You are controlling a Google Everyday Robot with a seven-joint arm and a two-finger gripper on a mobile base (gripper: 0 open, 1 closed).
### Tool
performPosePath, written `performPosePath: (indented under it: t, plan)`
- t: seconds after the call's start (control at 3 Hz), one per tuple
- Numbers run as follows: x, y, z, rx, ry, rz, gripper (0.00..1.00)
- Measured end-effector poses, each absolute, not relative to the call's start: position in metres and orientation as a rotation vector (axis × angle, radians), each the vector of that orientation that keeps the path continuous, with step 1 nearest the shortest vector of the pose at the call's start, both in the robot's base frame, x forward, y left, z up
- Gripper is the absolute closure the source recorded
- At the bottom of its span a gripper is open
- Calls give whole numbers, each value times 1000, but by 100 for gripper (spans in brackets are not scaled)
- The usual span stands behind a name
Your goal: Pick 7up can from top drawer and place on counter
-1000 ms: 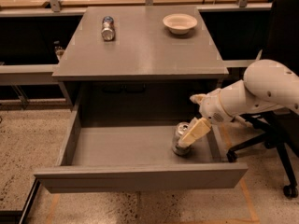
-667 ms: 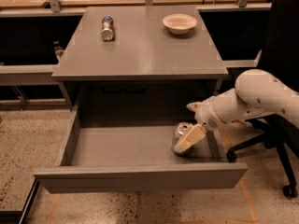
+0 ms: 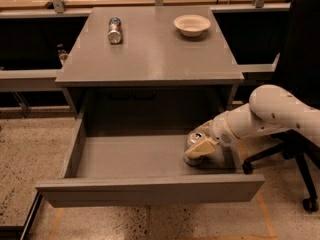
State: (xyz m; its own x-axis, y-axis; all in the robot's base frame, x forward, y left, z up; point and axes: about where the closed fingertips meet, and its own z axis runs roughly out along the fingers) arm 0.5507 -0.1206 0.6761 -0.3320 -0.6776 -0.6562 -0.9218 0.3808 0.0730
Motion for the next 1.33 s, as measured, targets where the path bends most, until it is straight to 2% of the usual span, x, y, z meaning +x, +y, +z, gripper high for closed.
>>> performPosePath:
  t: [0.67, 1.0, 1.33]
  plan:
    - [554, -119, 716, -1326, 2043, 566, 88]
    - [565, -112, 782, -1362, 1920, 554, 100]
    - [579, -104, 856, -1460, 1785, 532, 100]
